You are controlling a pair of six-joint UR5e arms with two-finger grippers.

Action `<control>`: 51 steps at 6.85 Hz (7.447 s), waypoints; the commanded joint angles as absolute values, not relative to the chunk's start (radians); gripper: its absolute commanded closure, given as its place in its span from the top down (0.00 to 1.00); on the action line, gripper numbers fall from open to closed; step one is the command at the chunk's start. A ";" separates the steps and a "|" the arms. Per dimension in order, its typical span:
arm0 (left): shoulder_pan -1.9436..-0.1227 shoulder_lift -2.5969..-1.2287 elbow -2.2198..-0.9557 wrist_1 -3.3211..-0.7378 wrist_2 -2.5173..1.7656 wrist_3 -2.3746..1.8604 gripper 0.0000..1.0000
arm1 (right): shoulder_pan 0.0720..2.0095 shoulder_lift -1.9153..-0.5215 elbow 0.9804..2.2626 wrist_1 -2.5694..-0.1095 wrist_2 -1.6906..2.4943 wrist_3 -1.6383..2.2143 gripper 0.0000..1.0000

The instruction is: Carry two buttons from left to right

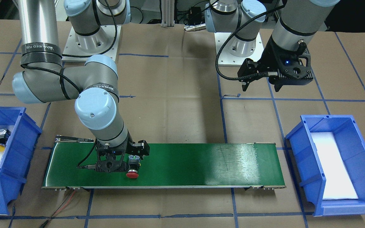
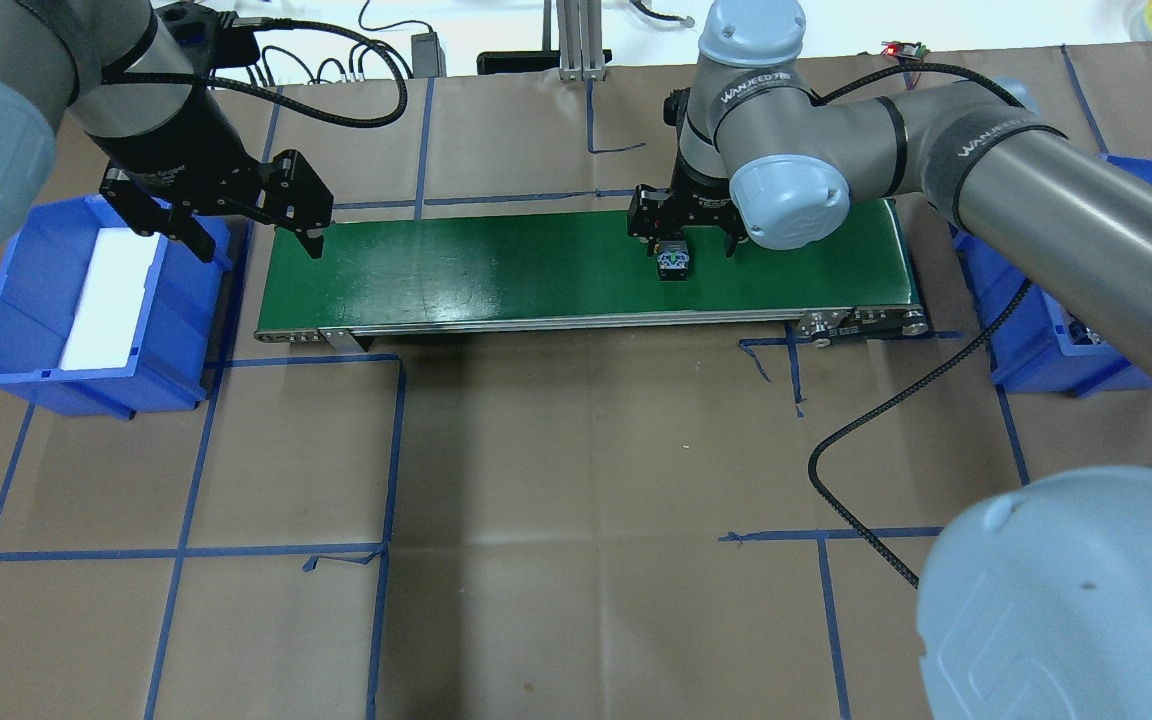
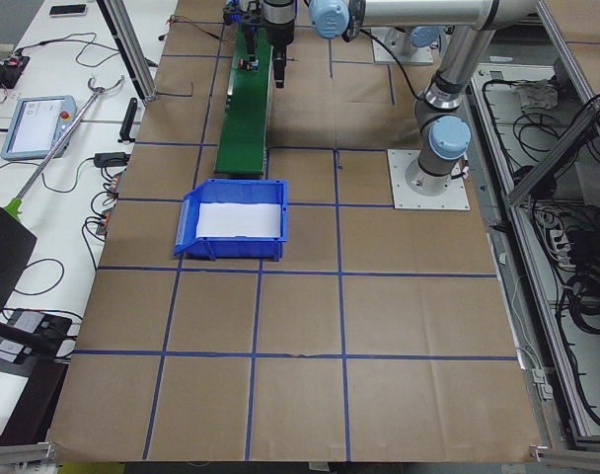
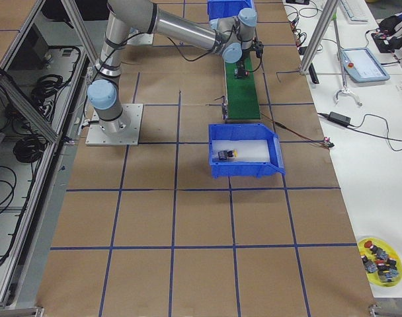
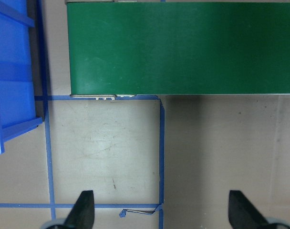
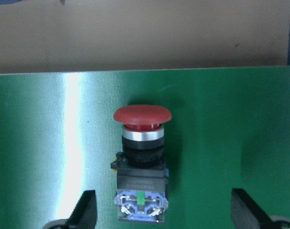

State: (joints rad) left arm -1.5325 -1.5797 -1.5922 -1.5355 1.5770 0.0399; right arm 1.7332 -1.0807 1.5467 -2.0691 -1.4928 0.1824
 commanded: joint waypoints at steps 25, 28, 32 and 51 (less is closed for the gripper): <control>-1.532 -1.582 -1.591 -1.536 1.574 0.037 1.00 | 1.071 -0.956 1.427 -1.999 -1.543 -0.566 0.97; -1.532 -1.582 -1.591 -1.536 1.574 0.037 1.00 | 1.097 -1.003 1.413 -1.991 -1.552 -0.557 0.99; -1.532 -1.580 -1.591 -1.536 1.574 0.035 1.00 | 1.133 -1.228 1.339 -1.739 -1.554 -0.381 1.00; -1.532 -1.578 -1.591 -1.536 1.574 0.035 1.00 | 1.690 -1.638 1.637 -1.582 -1.595 0.241 1.00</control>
